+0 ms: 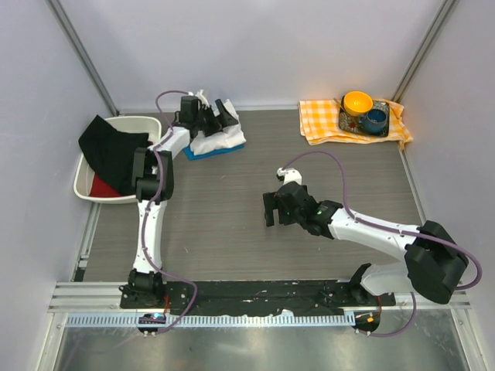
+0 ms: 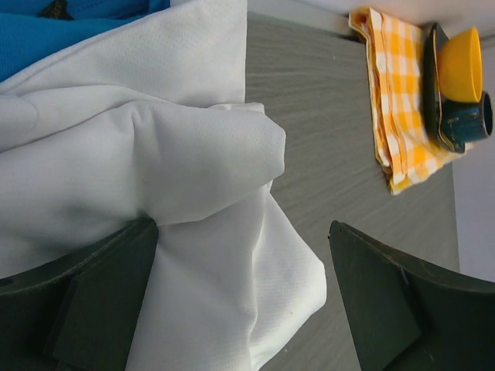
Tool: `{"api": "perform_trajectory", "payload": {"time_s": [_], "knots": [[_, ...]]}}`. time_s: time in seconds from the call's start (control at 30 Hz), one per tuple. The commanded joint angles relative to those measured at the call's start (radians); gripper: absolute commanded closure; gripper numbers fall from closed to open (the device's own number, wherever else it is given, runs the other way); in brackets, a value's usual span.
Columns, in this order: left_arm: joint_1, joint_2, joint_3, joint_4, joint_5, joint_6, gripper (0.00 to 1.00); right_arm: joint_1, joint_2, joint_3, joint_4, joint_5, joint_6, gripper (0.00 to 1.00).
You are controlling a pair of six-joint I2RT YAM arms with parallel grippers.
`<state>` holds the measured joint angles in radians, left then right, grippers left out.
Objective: Fold and stack the t-shirts
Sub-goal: Neatly place the folded tshirt to the corner
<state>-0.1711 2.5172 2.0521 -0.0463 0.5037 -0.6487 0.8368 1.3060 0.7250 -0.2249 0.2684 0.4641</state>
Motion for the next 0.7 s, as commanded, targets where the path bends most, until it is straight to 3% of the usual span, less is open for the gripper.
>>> {"api": "perform_trajectory", "payload": {"time_s": [0.0, 0.3, 0.67], "knots": [[-0.018, -0.099, -0.135, -0.064, 0.081, -0.009, 0.00, 0.010, -0.031, -0.004, 0.027, 0.009, 0.018, 0.03], [0.021, -0.190, -0.003, -0.136, 0.047, -0.032, 0.00, 0.013, 0.032, 0.068, 0.039, 0.028, -0.001, 0.03], [0.099, -0.049, 0.114, -0.168, 0.015, -0.048, 0.00, 0.013, 0.045, 0.096, 0.035, 0.031, -0.009, 0.03]]}}
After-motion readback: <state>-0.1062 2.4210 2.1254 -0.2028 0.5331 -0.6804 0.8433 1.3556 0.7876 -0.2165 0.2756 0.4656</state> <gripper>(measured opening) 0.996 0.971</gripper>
